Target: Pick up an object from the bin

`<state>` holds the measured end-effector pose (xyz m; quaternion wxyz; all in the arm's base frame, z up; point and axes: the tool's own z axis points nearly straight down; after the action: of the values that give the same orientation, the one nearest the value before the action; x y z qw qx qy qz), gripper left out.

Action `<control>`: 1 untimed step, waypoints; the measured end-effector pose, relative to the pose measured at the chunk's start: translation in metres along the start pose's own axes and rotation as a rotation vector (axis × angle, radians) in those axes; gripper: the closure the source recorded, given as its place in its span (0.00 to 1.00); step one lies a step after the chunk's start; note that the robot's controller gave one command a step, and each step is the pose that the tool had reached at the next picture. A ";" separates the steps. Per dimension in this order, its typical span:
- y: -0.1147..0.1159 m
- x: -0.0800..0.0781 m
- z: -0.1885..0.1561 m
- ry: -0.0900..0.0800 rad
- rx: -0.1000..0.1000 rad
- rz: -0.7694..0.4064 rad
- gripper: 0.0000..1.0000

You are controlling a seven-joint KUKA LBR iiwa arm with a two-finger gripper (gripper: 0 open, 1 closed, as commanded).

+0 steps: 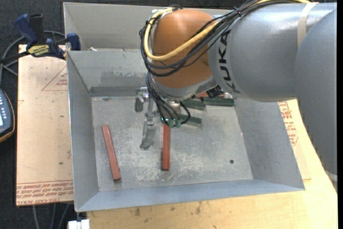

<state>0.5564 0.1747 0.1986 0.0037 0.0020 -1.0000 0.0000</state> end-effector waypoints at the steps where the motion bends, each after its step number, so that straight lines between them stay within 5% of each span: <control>1: -0.061 0.050 0.075 0.003 0.003 -0.110 0.00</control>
Offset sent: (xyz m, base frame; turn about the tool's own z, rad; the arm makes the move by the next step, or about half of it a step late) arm -0.0479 -0.0582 -0.0702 -0.1147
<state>0.5057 0.1135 0.1240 0.0052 0.0572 -0.9983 0.0014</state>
